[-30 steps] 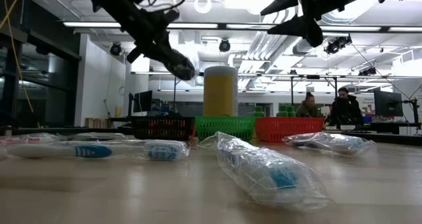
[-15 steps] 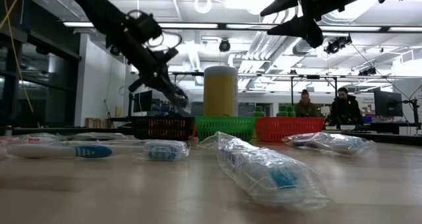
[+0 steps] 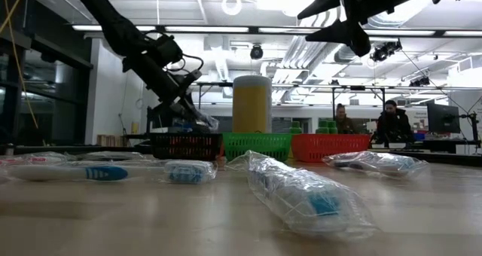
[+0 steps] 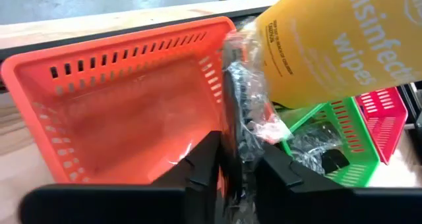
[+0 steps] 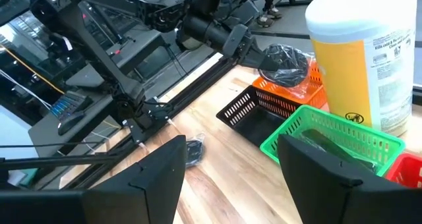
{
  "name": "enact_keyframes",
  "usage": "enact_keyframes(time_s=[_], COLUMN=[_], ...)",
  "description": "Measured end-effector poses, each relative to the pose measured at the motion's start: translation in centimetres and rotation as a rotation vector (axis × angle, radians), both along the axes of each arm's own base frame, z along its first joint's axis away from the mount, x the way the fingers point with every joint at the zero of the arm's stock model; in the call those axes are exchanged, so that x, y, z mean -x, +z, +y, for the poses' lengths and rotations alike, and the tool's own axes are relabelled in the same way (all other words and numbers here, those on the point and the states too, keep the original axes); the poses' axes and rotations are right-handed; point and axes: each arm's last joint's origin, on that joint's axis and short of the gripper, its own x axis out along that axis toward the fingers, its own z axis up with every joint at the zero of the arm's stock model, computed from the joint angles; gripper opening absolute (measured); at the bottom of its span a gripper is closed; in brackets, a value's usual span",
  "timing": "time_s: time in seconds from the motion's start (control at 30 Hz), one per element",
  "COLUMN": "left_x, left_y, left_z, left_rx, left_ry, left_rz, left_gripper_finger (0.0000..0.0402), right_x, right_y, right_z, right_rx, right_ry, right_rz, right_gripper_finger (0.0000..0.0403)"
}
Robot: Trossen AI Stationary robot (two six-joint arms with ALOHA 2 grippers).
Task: Pick & Place Travel size toiletries
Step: Put the black hairbrush into the orange bin
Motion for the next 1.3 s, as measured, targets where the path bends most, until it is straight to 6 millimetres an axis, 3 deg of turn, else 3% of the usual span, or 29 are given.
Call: enact_keyframes(time_s=[0.37,0.57,0.83,0.97,1.3], left_x=[0.0,1.3,4.3,5.7,6.7], left_y=[0.0,0.2,3.3,4.6,5.2], left_z=[-0.1,0.1,-0.6,-2.8,-12.0], left_rx=[0.034,0.116,0.063,0.119,0.332], left_ry=[-0.002,0.040,0.102,0.096,-0.015], left_rz=[-0.019,-0.016,0.010,0.061,0.441], left_gripper_finger=[0.0169,0.0174,0.0175,0.0175,0.0175], right_x=[0.0,0.0,0.1,0.1,0.1], right_y=[-0.1,-0.2,-0.5,-0.6,-0.6], right_z=[0.0,0.0,0.1,0.1,0.2], right_rx=[-0.001,-0.001,-0.007,-0.012,0.005], right_ry=[0.000,0.004,0.031,0.045,0.062], right_rz=[0.009,0.018,0.052,0.063,0.075], right_gripper_finger=[0.0231,0.0231,0.0231,0.0231,0.0231])
